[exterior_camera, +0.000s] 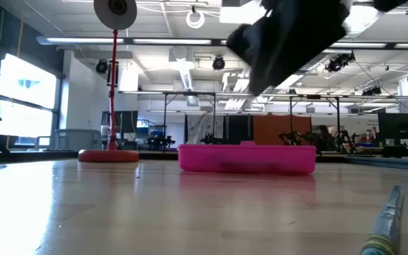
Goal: Pick & place school supplies into a supply box
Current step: Put the light blue pencil into the red supply box
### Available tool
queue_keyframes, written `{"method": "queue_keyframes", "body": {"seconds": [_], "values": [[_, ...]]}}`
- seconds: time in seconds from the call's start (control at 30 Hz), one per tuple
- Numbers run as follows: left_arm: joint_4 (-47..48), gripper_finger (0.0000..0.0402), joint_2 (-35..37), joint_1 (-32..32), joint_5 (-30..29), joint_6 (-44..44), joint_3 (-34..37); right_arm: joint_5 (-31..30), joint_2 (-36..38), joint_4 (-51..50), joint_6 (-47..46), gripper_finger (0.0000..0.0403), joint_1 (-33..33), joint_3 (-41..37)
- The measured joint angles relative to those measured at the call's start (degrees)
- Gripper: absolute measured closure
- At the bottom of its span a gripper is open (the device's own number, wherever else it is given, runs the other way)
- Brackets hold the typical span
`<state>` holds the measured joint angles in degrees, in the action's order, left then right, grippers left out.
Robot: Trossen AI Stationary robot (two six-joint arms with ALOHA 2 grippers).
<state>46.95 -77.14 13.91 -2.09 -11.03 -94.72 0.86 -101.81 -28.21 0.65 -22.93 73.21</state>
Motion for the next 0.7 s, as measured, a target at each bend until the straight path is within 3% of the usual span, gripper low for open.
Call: {"method": "queue_keyframes", "body": {"seconds": [0.23, 0.53, 0.7], "values": [[-0.11, 0.0229, 0.00, 0.00, 0.03, -1.35, -0.01, -7.86, -0.53, 0.86, 1.53, 0.0309, -10.28, -0.04], [-1.00, 0.0229, 0.00, 0.00, 0.00, -1.83, -0.01, -1.51, -0.63, 34.24, 9.54, 0.0308, -11.35, -15.86], [-1.00, 0.0229, 0.00, -0.02, 0.00, -2.97, -0.02, 2.92, -0.63, 44.81, 9.86, 0.0308, -9.74, -23.50]]}}
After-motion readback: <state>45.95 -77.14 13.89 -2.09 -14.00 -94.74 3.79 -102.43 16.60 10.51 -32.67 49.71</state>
